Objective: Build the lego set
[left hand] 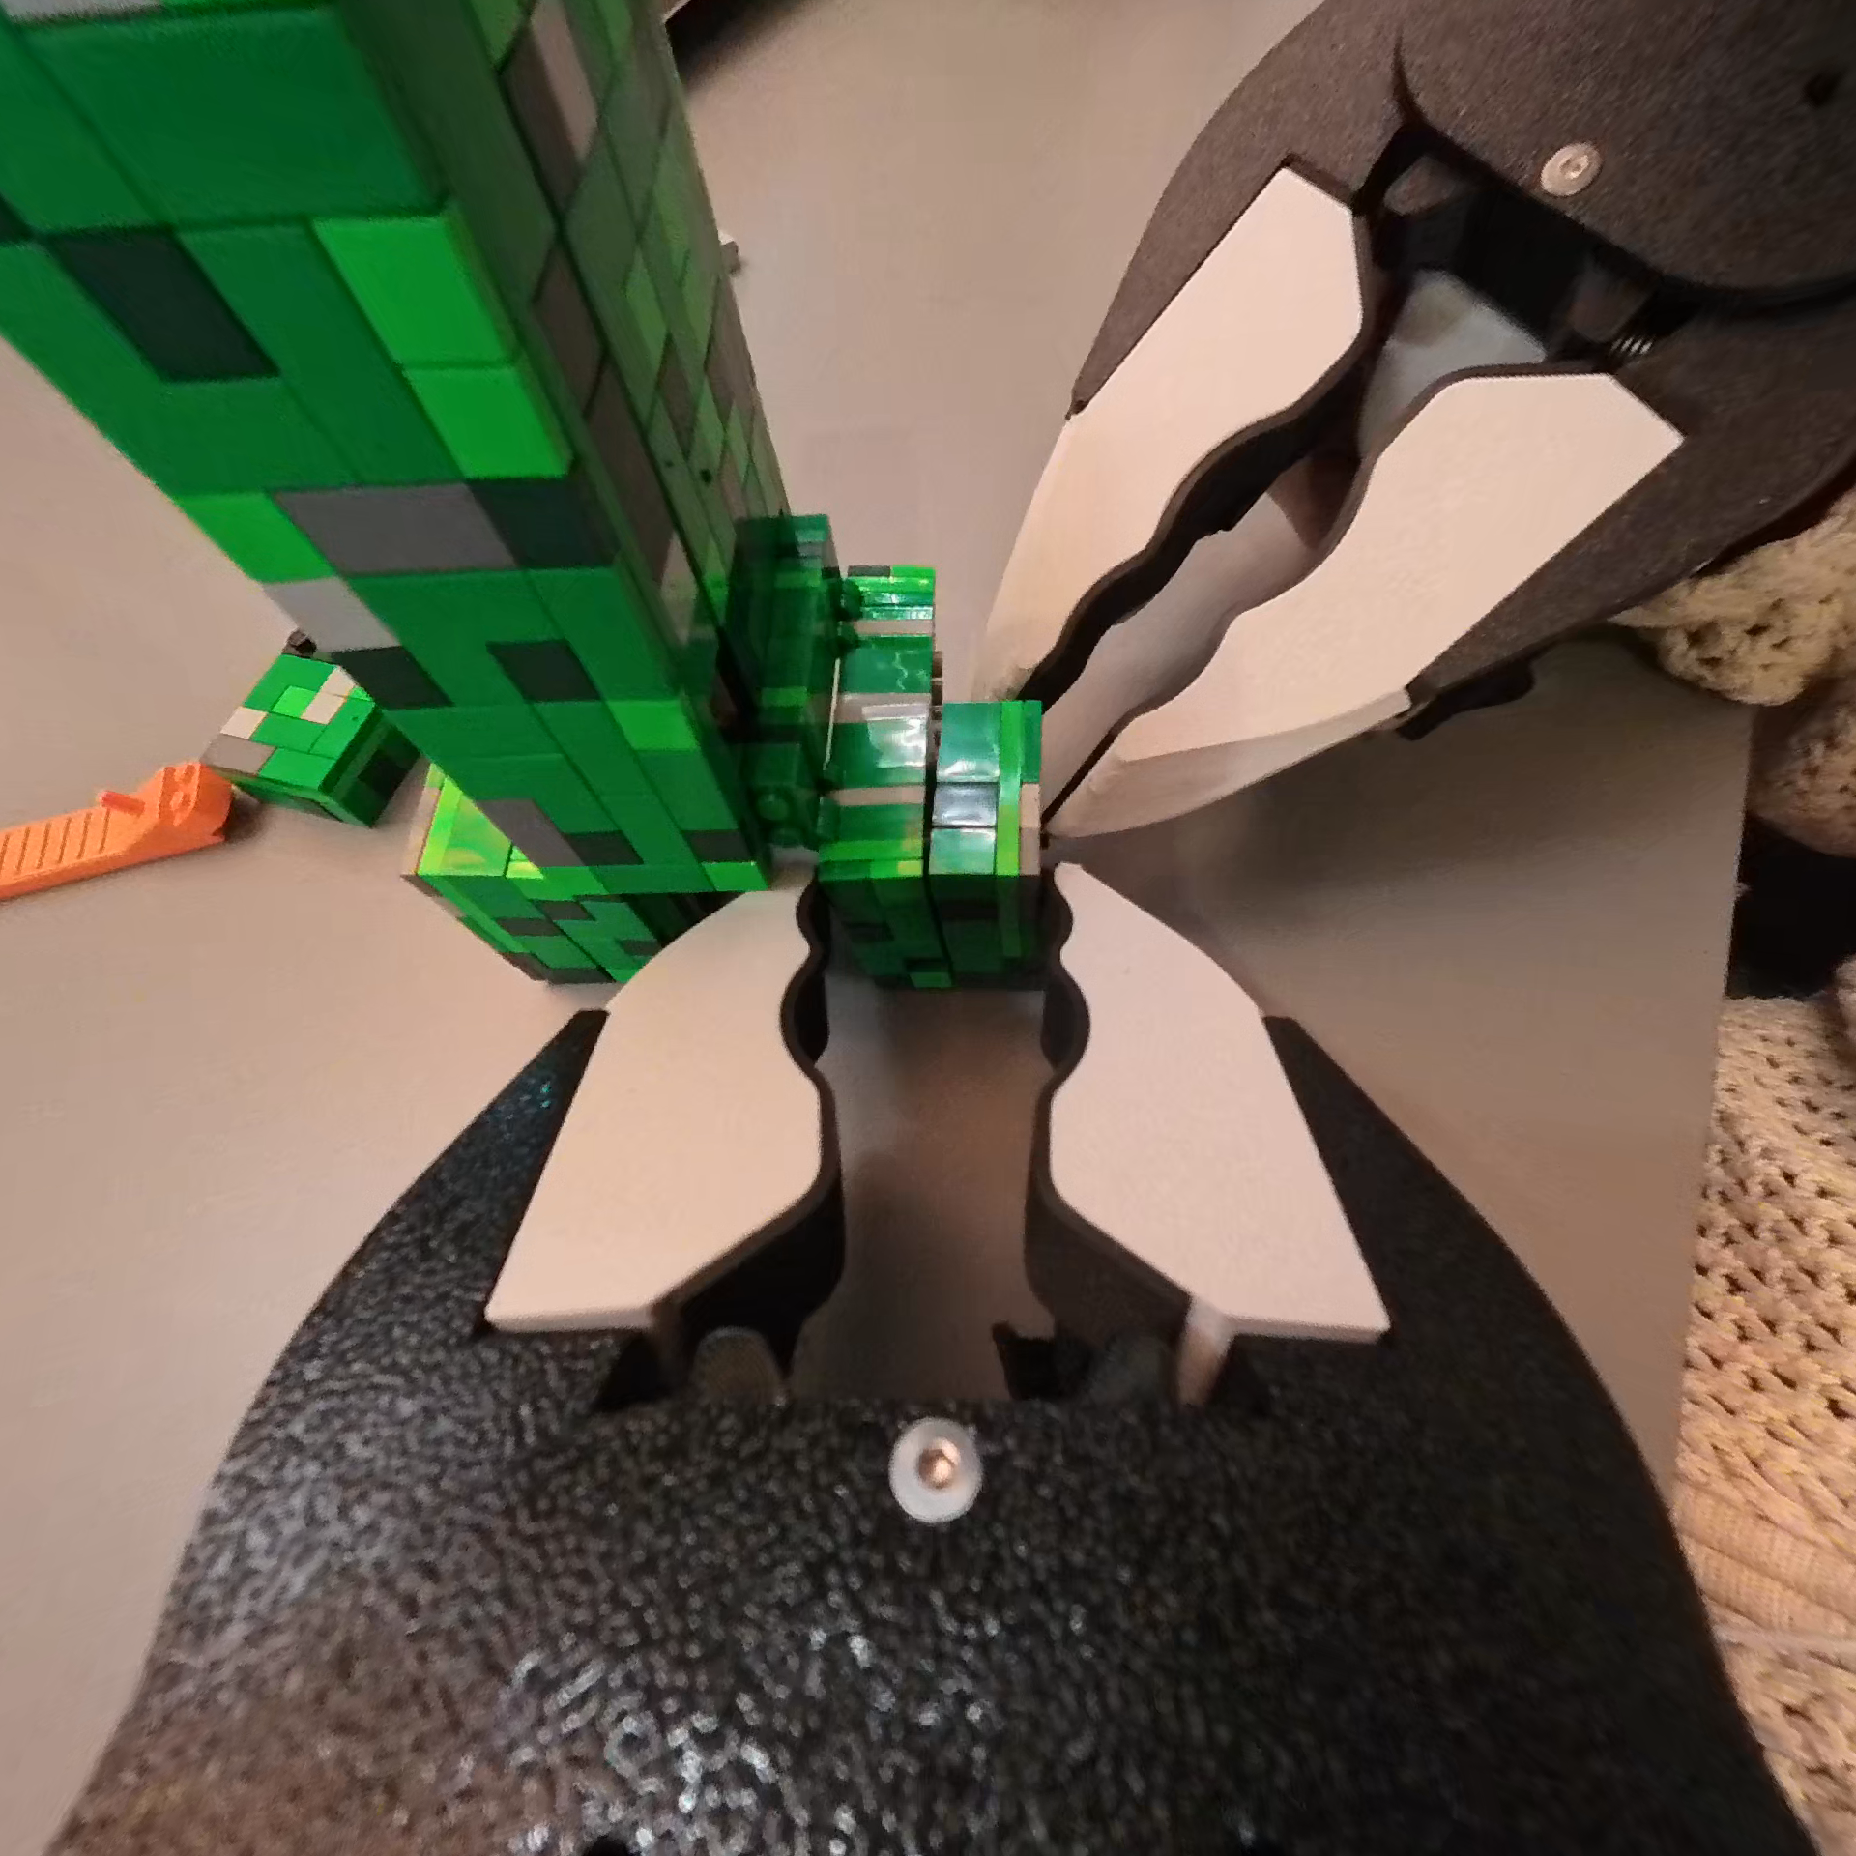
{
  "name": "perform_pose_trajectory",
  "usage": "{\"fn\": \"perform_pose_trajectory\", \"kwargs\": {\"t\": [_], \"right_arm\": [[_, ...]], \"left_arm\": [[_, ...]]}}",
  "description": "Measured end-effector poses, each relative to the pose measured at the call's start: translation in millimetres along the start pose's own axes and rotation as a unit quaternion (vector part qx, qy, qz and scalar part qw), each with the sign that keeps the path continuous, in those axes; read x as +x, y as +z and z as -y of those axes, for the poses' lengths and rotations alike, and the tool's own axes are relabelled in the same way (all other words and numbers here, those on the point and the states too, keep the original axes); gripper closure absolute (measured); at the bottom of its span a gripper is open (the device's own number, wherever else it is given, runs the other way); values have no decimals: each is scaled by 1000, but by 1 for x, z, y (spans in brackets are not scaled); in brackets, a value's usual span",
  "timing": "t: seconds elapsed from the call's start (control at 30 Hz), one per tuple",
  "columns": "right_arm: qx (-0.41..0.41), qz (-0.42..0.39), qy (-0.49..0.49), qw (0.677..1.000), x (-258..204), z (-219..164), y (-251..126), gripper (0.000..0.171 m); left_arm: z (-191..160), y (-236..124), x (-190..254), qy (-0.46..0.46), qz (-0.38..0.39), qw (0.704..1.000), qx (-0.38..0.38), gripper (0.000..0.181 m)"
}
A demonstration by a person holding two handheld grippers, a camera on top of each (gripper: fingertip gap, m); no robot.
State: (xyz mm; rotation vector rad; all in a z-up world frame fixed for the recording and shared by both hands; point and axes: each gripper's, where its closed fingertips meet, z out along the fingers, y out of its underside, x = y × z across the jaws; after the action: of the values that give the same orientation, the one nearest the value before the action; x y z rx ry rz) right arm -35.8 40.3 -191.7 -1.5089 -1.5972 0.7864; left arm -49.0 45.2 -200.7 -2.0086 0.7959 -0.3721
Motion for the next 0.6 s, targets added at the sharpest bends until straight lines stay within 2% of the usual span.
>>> {"fn": "perform_pose_trajectory", "kwargs": {"t": [0.4,0.6], "right_arm": [[0,-1,-32,999,1,-1,0,155],[16,1,-46,999,7,-1,-10,125]], "left_arm": [[-2,1,-2,9,9,1000,-6,145],[-3,0,-1,24,-6,1000,-7,145]]}}
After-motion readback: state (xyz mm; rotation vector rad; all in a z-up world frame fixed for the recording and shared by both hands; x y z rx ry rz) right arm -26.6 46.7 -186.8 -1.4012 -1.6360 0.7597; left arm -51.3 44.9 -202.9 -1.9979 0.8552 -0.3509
